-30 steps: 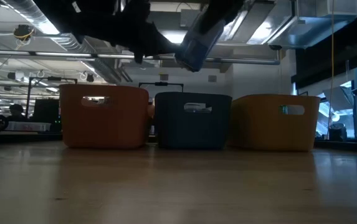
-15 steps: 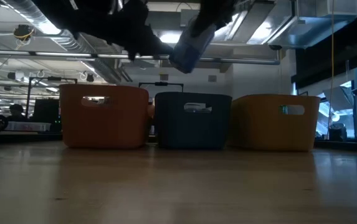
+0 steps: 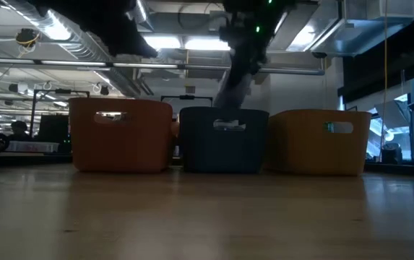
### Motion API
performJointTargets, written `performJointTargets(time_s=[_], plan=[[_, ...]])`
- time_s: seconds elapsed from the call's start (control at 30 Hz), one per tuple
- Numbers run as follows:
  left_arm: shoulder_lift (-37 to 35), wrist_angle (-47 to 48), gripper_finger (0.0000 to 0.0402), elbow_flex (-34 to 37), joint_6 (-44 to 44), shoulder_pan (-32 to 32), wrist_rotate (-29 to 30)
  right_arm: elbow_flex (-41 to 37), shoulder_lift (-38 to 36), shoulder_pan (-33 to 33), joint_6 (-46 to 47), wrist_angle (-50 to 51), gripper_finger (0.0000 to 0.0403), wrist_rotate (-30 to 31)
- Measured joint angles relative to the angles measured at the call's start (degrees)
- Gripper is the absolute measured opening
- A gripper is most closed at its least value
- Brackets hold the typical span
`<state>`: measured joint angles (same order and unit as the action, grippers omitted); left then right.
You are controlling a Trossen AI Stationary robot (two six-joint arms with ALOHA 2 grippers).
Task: Sort soda cans
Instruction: Put the blue-white soda can into the blue bin
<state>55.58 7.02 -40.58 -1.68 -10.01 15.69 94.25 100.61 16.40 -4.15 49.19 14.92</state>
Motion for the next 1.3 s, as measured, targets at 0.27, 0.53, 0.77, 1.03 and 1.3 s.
performJointTargets(time_s=[0.27, 0.53, 0.77, 1.03, 1.3], plan=[[0.0, 1.0, 0.0013, 1.8, 1.3, 0.3, 0.3, -0.1, 5.2, 4.8, 0.5, 0.8, 0.0283, -8.5], [0.1, 1.1, 0.0013, 1.9, 1.7, 0.3, 0.4, -0.1, 10.2, 5.1, 0.5, -0.1, 0.0283, -8.9], [0.1, 1.0, 0.0013, 1.9, 1.7, 0.3, 0.4, -0.2, 13.1, 5.2, 0.4, -2.1, 0.0311, -8.9], [0.1, 1.0, 0.0013, 1.9, 1.7, 0.2, 0.4, 0.6, 12.8, 5.0, -2.2, -3.1, 0.0385, -8.9], [0.1, 1.5, 0.0013, 1.9, 1.7, 0.2, 0.4, 11.7, 12.4, 4.0, -1.9, 15.9, 0.0392, -10.1]])
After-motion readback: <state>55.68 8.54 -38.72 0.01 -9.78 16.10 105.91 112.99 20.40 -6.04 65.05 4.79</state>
